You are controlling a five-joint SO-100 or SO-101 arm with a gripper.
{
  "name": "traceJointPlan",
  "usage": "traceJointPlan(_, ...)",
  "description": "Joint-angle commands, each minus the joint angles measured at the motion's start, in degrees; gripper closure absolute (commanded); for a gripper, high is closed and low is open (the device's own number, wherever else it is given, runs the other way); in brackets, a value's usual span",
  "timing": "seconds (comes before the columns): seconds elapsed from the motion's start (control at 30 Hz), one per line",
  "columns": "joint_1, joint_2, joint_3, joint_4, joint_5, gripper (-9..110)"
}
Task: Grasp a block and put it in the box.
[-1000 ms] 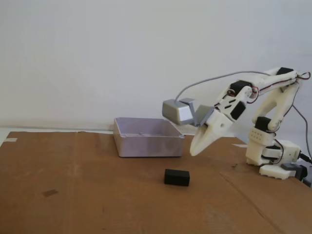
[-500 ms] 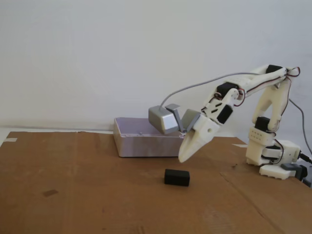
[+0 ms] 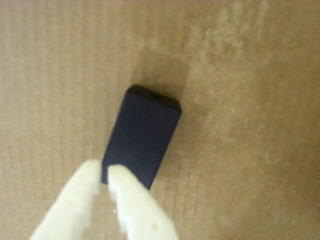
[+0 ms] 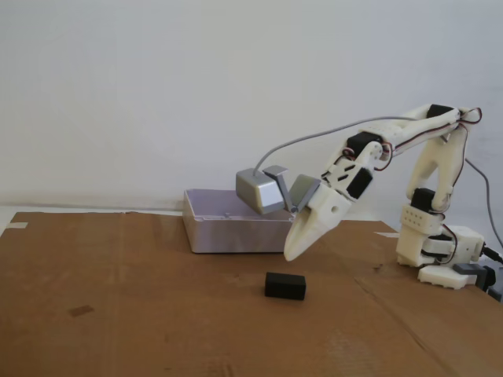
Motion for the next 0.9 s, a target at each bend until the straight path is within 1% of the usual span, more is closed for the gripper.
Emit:
traceJointPlan(0.0, 0.79, 1.32, -6.06, -2.55, -0.44, 101)
traceJointPlan(0.1, 0.79, 1.32, -6.06, -2.55, -0.44, 101)
traceJointPlan(0.13, 0.79, 1.32, -6.06, -2.55, -0.44, 99)
traceJointPlan(0.33, 0.26, 1.32, -5.89, -2.55, -0.44, 79)
traceJointPlan(0.6, 0.0, 1.32, -5.27, -2.55, -0.44, 64)
traceJointPlan(0.73, -1.05, 1.32, -5.27, -2.55, 0.26, 60)
traceJointPlan(0.87, -2.2, 1.32, -5.27, -2.46, 0.44, 61)
